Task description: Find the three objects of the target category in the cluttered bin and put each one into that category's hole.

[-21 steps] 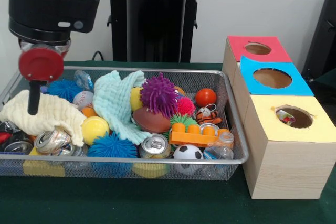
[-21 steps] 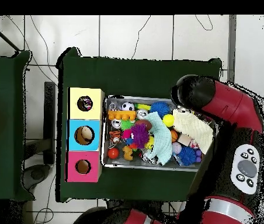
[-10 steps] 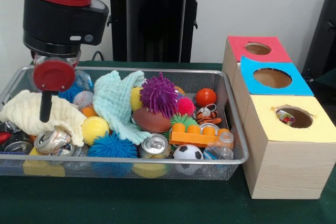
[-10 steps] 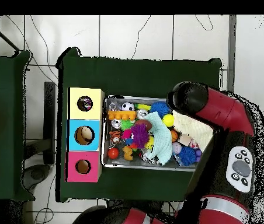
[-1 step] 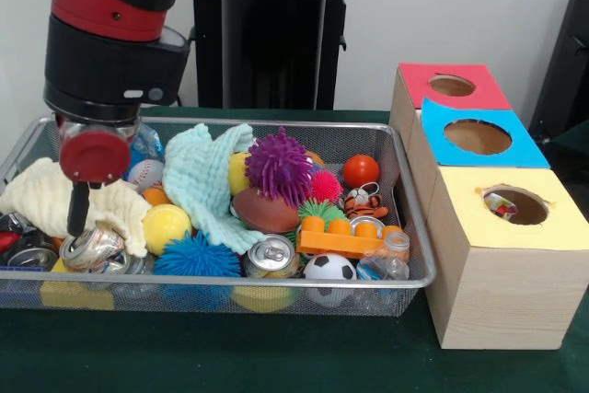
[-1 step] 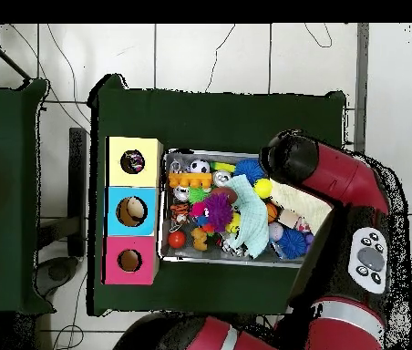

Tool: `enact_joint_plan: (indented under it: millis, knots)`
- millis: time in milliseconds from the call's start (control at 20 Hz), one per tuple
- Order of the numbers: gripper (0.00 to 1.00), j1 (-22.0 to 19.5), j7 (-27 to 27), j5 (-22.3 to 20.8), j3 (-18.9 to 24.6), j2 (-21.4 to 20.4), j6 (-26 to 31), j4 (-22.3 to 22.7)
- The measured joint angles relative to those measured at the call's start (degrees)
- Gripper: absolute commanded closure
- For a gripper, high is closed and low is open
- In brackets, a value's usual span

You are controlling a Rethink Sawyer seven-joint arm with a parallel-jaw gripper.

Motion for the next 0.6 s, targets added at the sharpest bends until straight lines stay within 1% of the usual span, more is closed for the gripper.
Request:
enact_joint_plan:
  millis: [200, 600]
  knots:
    - [1.00, -0.6, 0.0, 0.0, 0.1, 1.7, -1.3, 0.0]
    - [1.00, -0.7, 0.0, 0.0, 0.1, 4.7, -1.4, -0.1]
